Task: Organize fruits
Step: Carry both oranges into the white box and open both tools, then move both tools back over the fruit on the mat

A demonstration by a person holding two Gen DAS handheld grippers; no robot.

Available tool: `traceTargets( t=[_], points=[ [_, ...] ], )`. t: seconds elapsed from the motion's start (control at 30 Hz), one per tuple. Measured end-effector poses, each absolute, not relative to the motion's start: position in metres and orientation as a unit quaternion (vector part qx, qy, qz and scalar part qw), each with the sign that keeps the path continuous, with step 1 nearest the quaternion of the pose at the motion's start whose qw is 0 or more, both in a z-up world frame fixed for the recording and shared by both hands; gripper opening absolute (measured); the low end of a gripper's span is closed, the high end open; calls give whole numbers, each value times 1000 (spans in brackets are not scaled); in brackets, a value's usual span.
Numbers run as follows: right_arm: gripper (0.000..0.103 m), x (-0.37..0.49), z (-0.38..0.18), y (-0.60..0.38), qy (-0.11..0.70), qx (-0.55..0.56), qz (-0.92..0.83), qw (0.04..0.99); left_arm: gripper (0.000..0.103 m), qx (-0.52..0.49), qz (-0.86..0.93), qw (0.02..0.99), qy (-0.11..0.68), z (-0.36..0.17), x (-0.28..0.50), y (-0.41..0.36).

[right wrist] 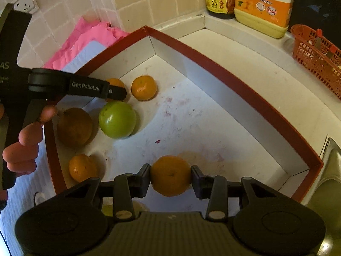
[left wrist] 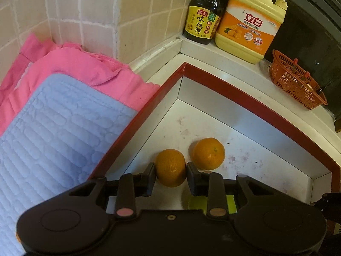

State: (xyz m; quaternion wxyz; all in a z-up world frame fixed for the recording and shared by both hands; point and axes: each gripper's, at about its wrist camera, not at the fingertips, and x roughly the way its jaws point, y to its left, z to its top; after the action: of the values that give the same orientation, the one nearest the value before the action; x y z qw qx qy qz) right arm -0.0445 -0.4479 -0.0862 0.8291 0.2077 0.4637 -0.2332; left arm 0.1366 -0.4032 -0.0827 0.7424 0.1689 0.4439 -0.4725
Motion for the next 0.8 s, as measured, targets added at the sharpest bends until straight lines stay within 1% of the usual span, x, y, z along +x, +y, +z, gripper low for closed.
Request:
traceTargets(
  t=[0.03,0.07,0.2,0.23,0.27,0.4,0.63,0.7,0.77,0.8],
  points=[
    [43,-44,-87,-449,465,209,-233,828,38,168,-474,741,446,-82,137,-403],
    [43,-45,-87,-449,466,211,-233,827,42,167,-475,738,449,-82,137,-403],
    [44,-49,-83,-449,464,222,-229,826,51,163,-476,742,443,-74,134,-394],
    [44,-51,-80,-448,458,225,-228,829,55,160,-477,744,439,-70,133,-391],
    [44,-54,-76,-447,452,226,-227,833,58,156,-479,747,434,-66,132,-386],
    [44,-61,-58,-444,435,214,-233,843,58,148,-477,760,415,-45,129,-367],
    [44,-79,-29,-438,410,214,-238,854,60,105,-468,784,394,-8,122,-314],
    [44,-81,-21,-434,404,215,-234,858,61,93,-462,793,386,2,119,-293],
    [44,-81,-13,-427,399,211,-226,863,65,76,-452,802,383,11,117,-270],
    [44,-80,-10,-423,397,207,-223,866,65,68,-446,807,380,15,116,-258]
  ],
)
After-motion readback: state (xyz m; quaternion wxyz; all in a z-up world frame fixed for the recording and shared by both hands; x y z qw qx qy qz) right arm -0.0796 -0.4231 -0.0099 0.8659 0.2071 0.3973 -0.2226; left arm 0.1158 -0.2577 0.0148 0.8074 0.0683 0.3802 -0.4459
